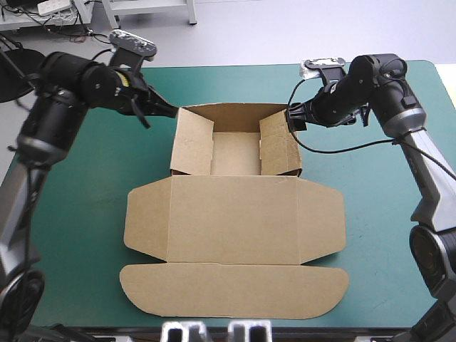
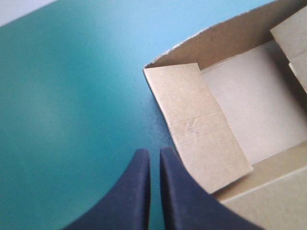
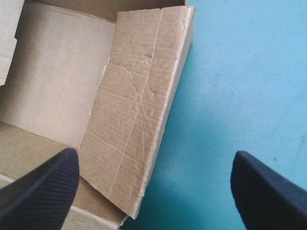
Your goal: Fold the box
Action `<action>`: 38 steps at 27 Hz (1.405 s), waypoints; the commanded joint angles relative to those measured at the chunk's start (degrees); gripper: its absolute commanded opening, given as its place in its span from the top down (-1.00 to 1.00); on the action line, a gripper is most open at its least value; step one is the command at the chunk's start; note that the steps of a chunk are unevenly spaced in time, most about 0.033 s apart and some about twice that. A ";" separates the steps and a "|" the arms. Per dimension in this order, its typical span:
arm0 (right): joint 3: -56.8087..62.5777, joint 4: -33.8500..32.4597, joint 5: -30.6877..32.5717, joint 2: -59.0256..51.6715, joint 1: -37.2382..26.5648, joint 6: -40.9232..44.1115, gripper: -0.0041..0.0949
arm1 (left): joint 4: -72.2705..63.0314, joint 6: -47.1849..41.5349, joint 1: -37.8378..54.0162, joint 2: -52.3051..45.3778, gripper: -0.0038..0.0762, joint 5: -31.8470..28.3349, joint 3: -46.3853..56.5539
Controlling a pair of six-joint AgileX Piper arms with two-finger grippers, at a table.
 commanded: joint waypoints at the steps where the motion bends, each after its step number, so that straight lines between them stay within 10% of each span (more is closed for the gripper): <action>1: -1.72 0.40 -1.56 -2.39 -0.44 -0.82 -0.69 | 0.58 2.27 -0.35 -9.81 0.93 2.31 2.11; 20: -1.72 5.68 -3.94 12.20 0.05 -1.26 -0.60 | 7.19 1.51 -0.35 -35.19 0.93 2.21 35.64; 24: -1.72 8.51 -3.56 15.67 0.05 -0.26 -0.19 | 6.88 1.51 -0.35 -35.08 0.93 2.21 36.20; 29: -2.40 6.71 -3.32 15.43 0.05 -2.94 0.95 | 7.34 1.51 -0.35 -35.08 0.93 2.21 36.20; 38: -13.10 -9.55 0.32 14.47 -2.50 -4.22 0.96 | 8.69 1.51 -0.35 -35.08 0.93 2.10 36.20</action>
